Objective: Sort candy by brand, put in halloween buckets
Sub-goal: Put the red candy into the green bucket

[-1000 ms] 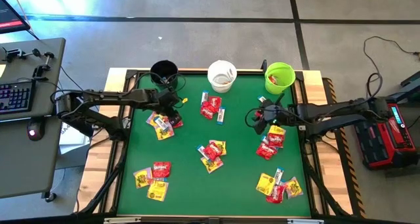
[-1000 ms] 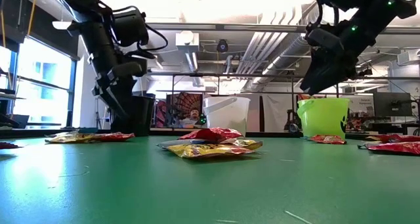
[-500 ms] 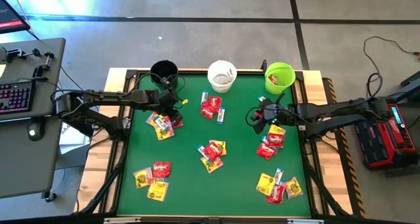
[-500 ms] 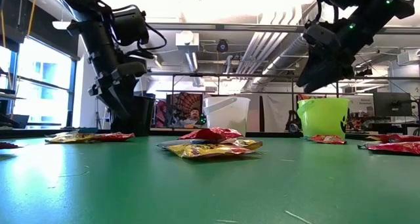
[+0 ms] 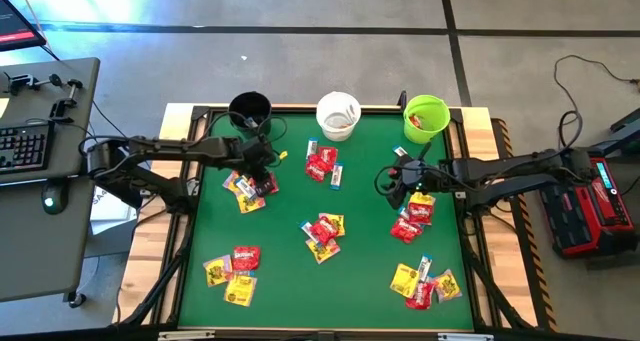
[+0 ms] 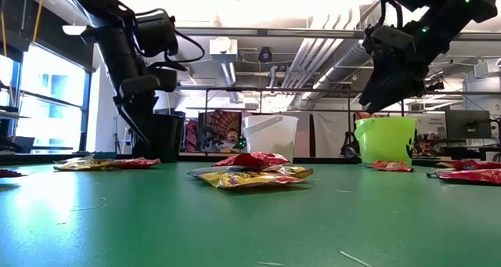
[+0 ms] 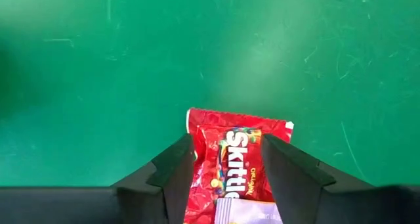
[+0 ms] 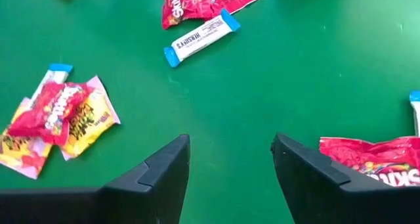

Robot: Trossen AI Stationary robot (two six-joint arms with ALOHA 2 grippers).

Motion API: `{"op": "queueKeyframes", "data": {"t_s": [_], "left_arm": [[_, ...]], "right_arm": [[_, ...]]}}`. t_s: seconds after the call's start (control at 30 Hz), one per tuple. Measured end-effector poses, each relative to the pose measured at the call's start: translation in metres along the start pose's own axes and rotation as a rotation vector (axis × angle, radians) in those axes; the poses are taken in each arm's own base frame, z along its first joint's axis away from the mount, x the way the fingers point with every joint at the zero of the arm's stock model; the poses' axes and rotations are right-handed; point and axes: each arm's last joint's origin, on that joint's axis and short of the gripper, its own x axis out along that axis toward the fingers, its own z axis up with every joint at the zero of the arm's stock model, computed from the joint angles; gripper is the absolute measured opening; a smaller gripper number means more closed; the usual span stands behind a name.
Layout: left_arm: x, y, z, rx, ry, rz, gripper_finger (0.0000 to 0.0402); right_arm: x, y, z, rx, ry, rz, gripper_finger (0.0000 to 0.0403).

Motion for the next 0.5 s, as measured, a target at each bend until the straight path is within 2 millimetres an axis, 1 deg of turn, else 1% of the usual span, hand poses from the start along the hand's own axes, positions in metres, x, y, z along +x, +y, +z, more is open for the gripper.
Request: {"op": "queueKeyframes", "data": {"t_s": [0.13, 0.23, 0.33, 0.5], "left_arm": [[0.005, 0.005, 0.000, -0.037, 0.024, -0.012, 0.0143], [0.011, 0.013, 0.001, -0.094, 0.055, -0.044, 0.0140], [0.020, 0.018, 0.000, -0.104, 0.095, -0.052, 0.0152], [0.031, 0.021, 0.000, -0.132, 0.134, -0.086, 0.0192]], "right_arm": [[0.000, 0.000, 0.000, 0.005, -0.012, -0.016, 0.0202], [0.000, -0.001, 0.001, 0.005, -0.027, -0.036, 0.0202], [0.000, -0.001, 0.001, -0.007, -0.038, -0.052, 0.0202], [0.000, -0.002, 0.001, -0.050, -0.039, -0.055, 0.0202]]}}
